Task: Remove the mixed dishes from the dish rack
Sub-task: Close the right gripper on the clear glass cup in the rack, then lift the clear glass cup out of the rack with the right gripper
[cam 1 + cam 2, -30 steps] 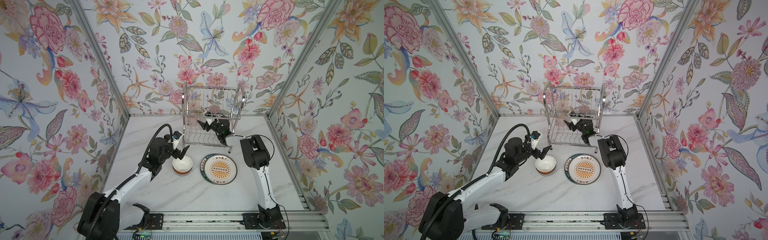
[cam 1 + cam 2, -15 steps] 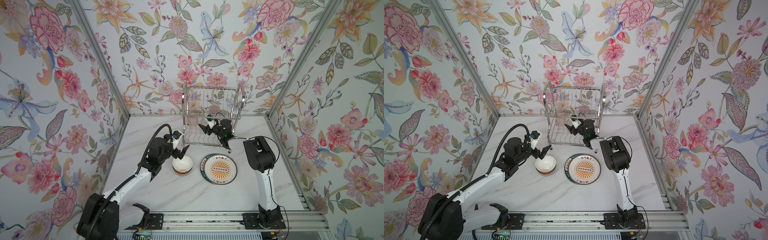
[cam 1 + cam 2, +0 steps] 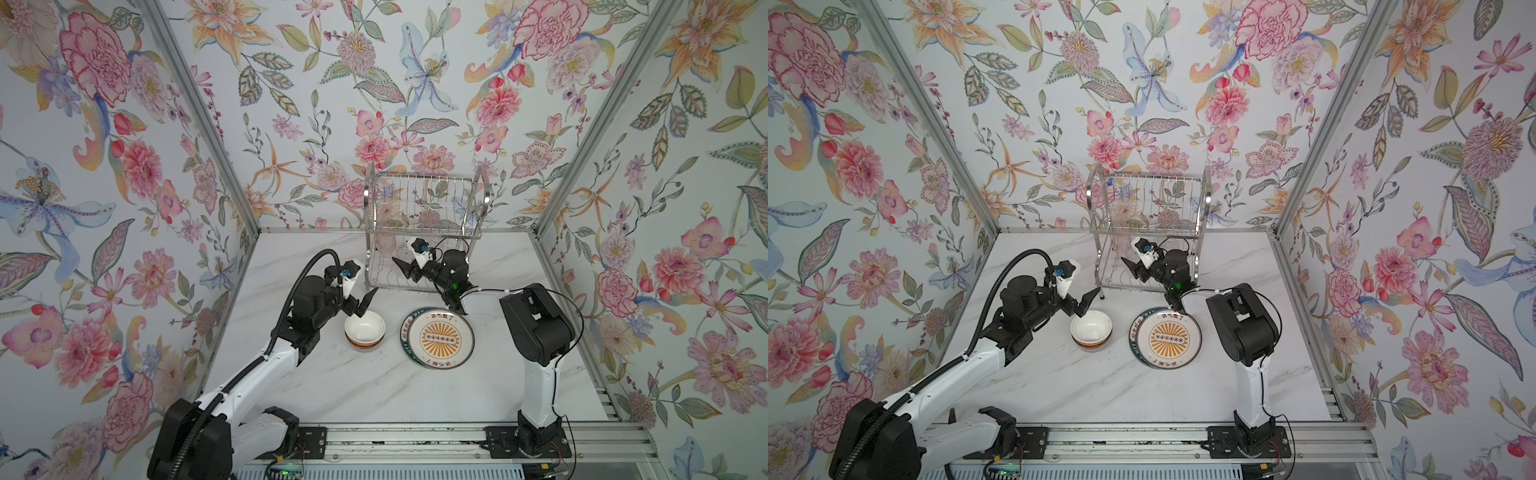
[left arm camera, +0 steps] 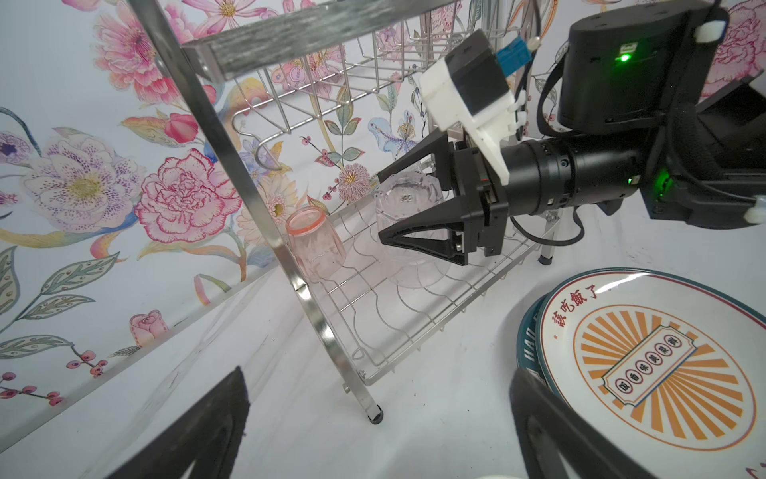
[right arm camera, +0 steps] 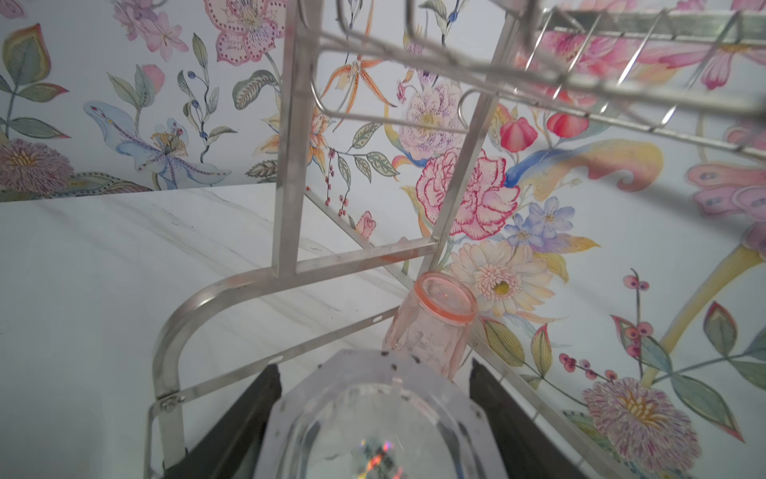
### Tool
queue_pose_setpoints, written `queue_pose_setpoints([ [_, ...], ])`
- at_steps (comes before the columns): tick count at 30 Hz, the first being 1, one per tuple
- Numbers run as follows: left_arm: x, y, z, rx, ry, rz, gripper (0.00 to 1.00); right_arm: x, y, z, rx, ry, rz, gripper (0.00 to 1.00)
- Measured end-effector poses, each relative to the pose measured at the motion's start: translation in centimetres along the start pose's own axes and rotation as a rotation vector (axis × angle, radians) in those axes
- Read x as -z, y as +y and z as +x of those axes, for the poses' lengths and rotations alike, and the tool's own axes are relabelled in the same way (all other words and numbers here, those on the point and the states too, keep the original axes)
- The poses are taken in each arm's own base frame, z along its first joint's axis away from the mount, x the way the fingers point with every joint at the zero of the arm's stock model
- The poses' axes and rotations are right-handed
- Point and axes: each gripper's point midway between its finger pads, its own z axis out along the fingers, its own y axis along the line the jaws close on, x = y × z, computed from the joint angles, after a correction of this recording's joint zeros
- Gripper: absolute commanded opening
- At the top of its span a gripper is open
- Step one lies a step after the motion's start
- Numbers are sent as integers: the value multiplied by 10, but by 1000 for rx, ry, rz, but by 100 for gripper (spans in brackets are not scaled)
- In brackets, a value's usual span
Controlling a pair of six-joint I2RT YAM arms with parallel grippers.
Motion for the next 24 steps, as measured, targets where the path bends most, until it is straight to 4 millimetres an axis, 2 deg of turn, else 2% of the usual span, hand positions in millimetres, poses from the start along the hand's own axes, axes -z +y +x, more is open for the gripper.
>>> queue_pose_setpoints([
  [6, 12, -1, -6, -9, -38, -11, 99, 26, 15, -24, -23, -32, 19, 0],
  [15, 26, -3, -13, -34, -91, -23, 99, 74, 48, -45, -120, -47, 26, 0],
  [24, 36, -12, -14, -67, -146, -3, 99, 120, 45, -86, -396, -119, 56, 0],
])
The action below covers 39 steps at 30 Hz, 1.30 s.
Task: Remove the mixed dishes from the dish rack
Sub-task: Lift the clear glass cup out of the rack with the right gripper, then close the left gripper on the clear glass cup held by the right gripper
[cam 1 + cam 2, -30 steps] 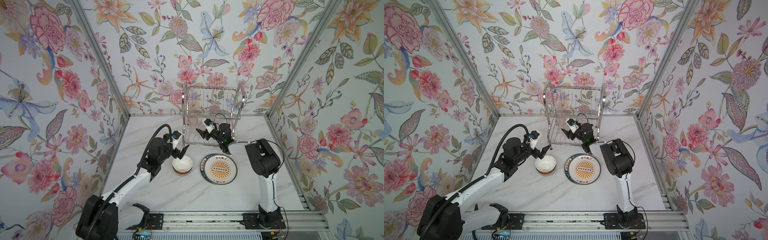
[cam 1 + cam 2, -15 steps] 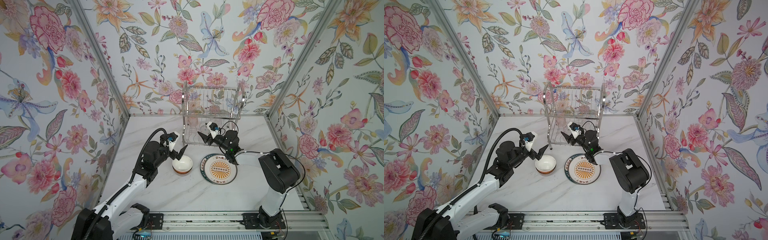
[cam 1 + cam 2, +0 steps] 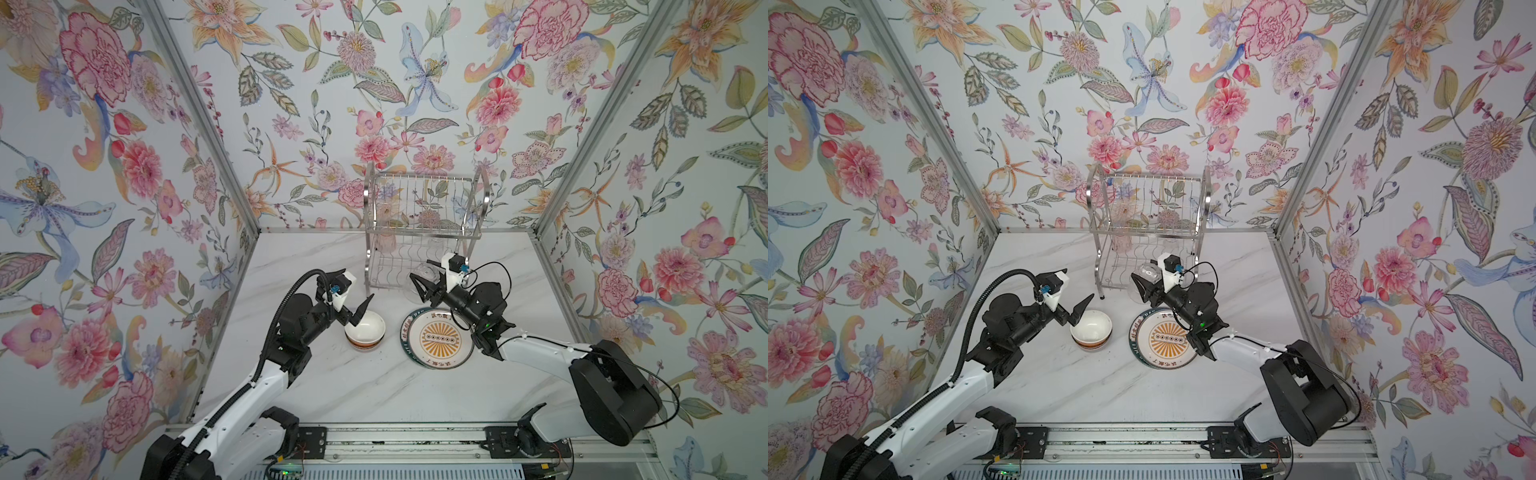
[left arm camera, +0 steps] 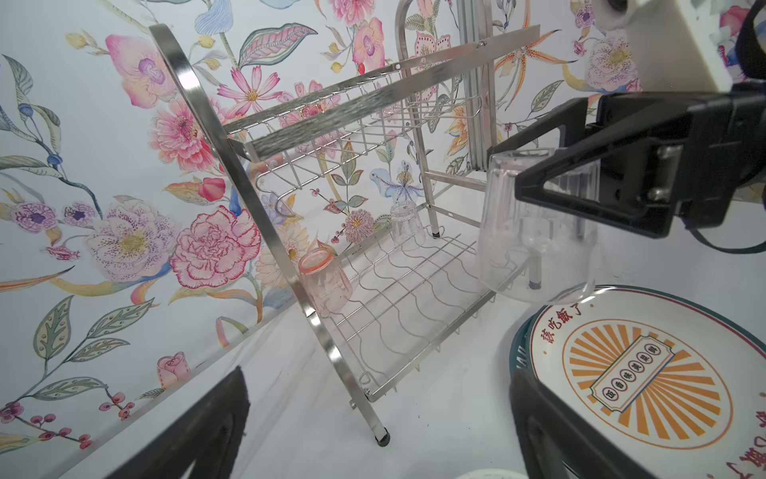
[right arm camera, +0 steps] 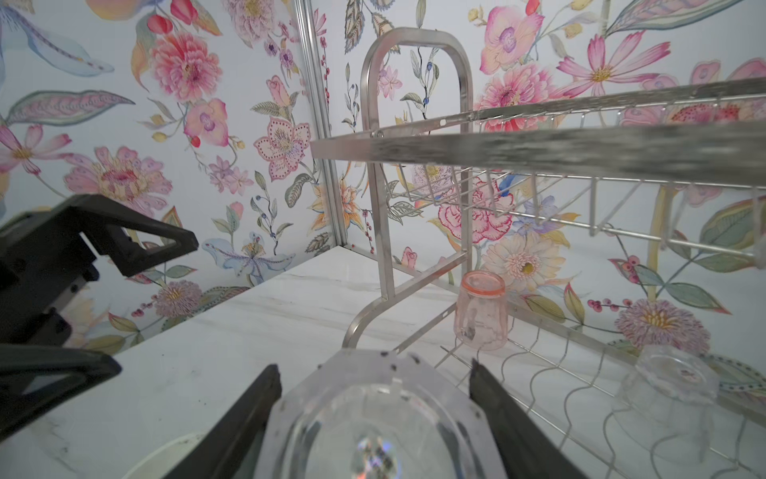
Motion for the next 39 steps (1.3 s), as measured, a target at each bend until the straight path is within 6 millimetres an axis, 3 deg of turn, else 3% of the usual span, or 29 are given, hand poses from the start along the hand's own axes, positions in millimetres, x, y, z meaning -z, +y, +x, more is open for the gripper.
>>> queue_pose_setpoints([
  [5, -2, -12, -3, -28, -19, 35, 99, 17, -7, -20, -232, -12, 33, 0],
  [14, -29, -66, -8, -65, -82, 175, 98, 57, -39, -44, -656, -73, 140, 0],
  [19, -51, -87, -1, -66, -93, 225, 96, 65, -51, -35, -844, -51, 174, 0],
  [24, -71, -93, -15, -63, -154, 234, 93, 68, -54, -20, -976, -4, 179, 0],
  [29, -89, -100, -29, -43, -213, 269, 90, 67, -53, -11, -1039, 33, 167, 0],
  [39, -115, -119, -29, -3, -246, 343, 79, 65, -51, -6, -1074, 59, 155, 0],
])
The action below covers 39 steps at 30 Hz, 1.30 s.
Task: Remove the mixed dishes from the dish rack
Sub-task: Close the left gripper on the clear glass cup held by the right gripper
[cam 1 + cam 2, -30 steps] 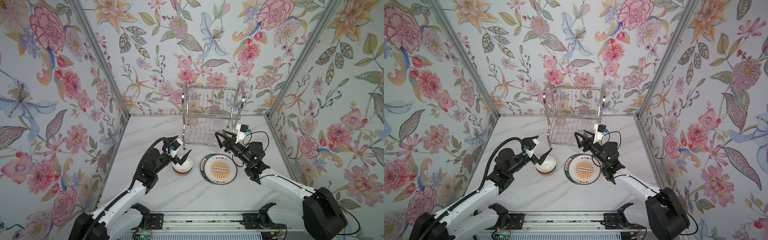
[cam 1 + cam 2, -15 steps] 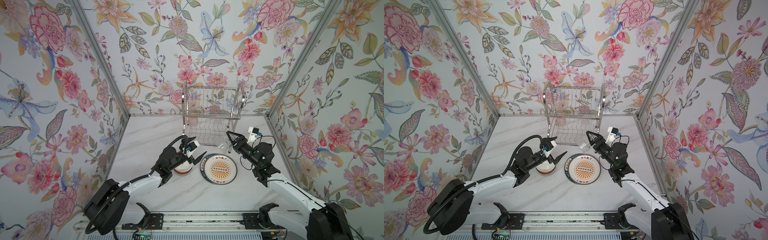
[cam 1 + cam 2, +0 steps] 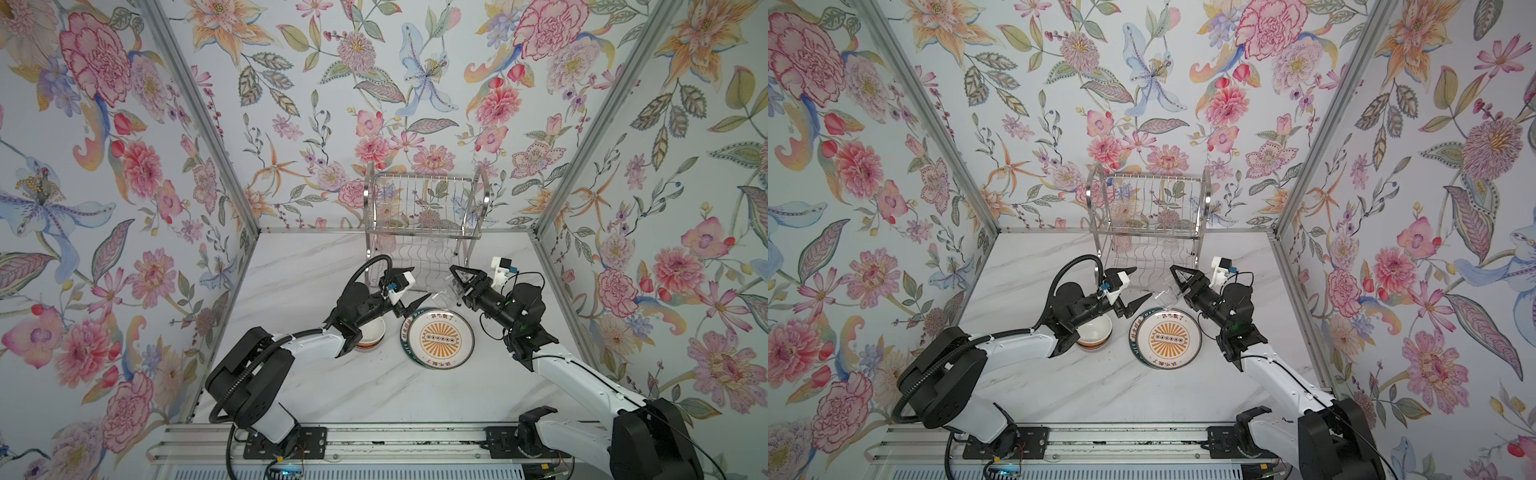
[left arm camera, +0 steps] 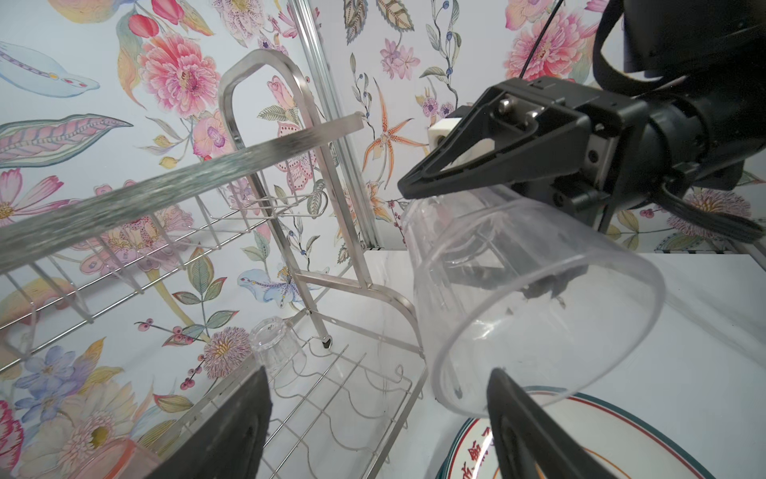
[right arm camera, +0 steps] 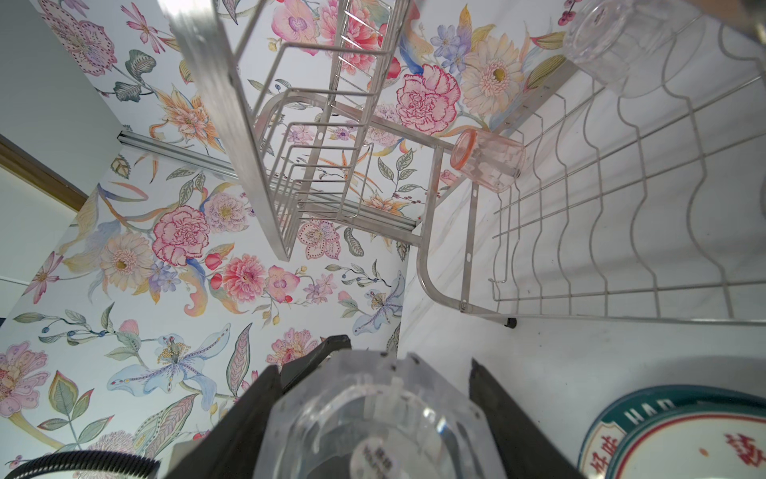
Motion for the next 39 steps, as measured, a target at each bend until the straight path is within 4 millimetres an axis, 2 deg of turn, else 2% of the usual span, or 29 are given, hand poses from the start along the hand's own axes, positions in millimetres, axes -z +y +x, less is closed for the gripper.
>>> queue_pose_setpoints([
  [4, -10, -6, 6, 30, -7, 26, 75, -2, -4, 3, -5, 15, 8, 0],
  [11, -26, -8, 3, 82, -74, 45, 66, -5, -10, 5, -12, 25, 21, 0],
  [21, -29, -13, -5, 105, -107, 82, 50, -4, -8, 1, -6, 14, 10, 0],
  [25, -32, -13, -3, 108, -104, 82, 47, -5, -7, 1, -9, 14, 1, 0],
  [31, -33, -14, 0, 114, -98, 85, 33, -6, -11, 3, -23, 22, 7, 0],
  [33, -33, -14, 0, 114, -96, 86, 21, -6, -10, 3, -26, 25, 3, 0],
  [35, -33, -16, 1, 116, -94, 91, 7, -6, -8, 2, -27, 24, -5, 4],
  [37, -33, -8, 1, 120, -91, 55, 3, -5, -7, 5, -43, 33, -12, 9],
  [39, -34, -10, 1, 120, -91, 54, 1, -3, -7, 5, -45, 32, -17, 21],
])
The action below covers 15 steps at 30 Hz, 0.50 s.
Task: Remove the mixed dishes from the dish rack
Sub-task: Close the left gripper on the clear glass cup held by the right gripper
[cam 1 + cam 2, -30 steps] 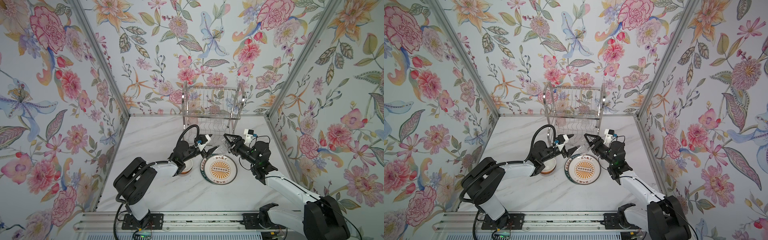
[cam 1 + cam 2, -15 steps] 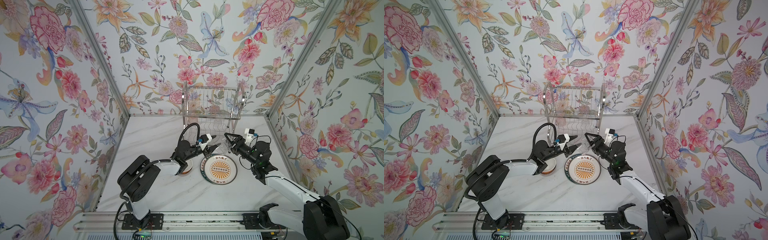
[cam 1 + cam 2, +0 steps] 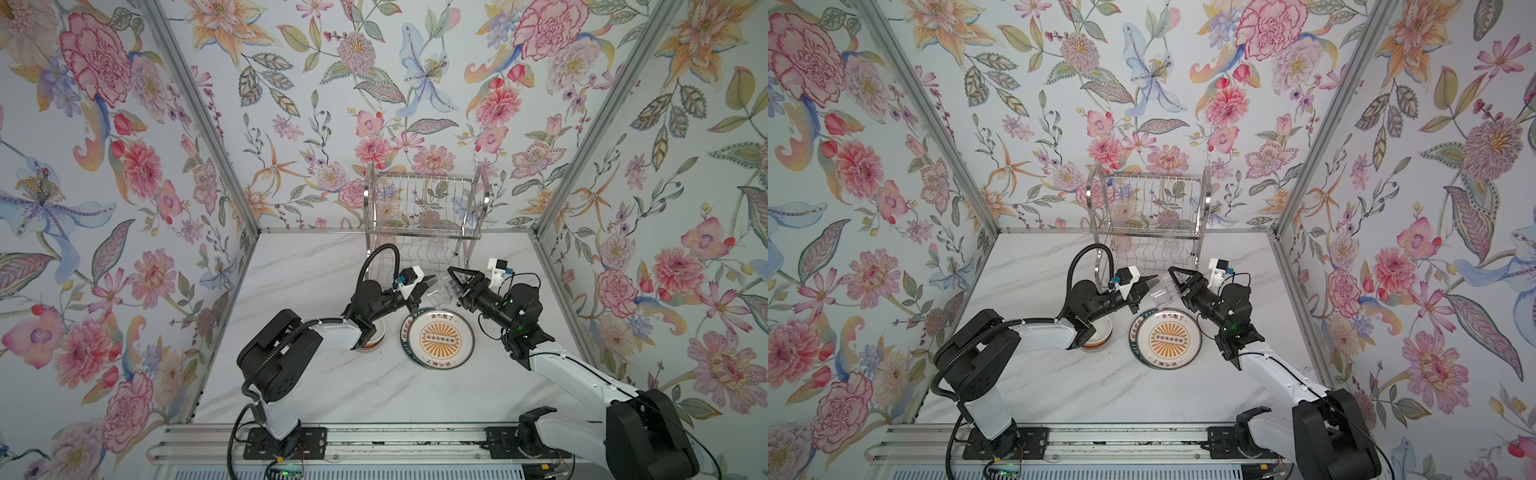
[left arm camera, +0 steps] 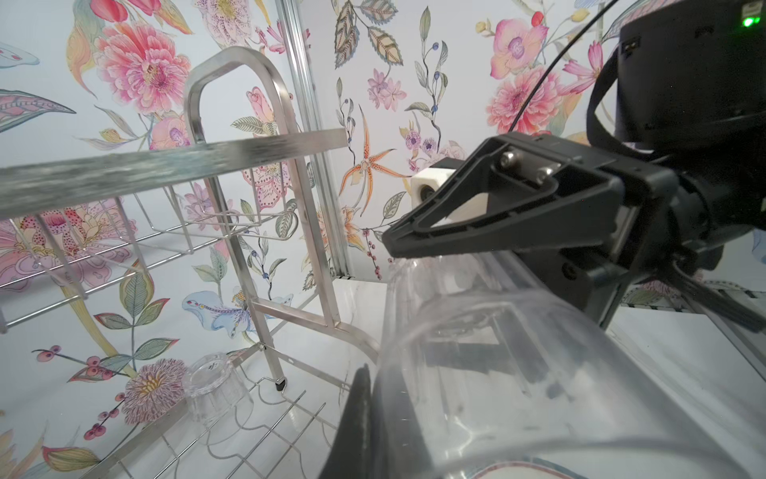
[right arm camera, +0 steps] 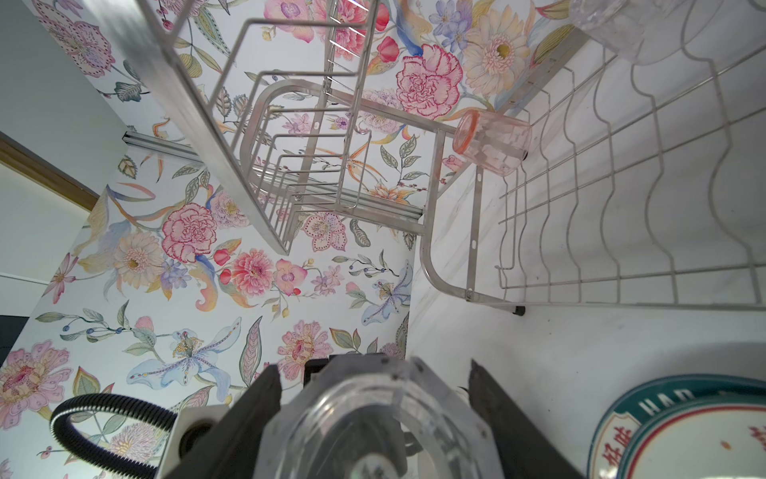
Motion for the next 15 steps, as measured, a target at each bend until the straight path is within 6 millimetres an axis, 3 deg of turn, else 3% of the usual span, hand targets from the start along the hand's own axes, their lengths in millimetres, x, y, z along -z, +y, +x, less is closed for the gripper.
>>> queue_pose_setpoints([
  [2, 0, -2, 0, -1, 1, 0, 0, 3, -1, 0, 0, -2, 0, 40],
  [4, 1, -4, 0, 0, 3, -8, 0, 4, -1, 1, 1, -1, -1, 70],
  [7, 4, -8, -3, -5, 5, -11, 0, 6, 3, 1, 32, -1, -12, 98],
  [15, 28, -9, -21, -46, 4, -66, 0, 11, 12, -10, 204, -42, 12, 99],
])
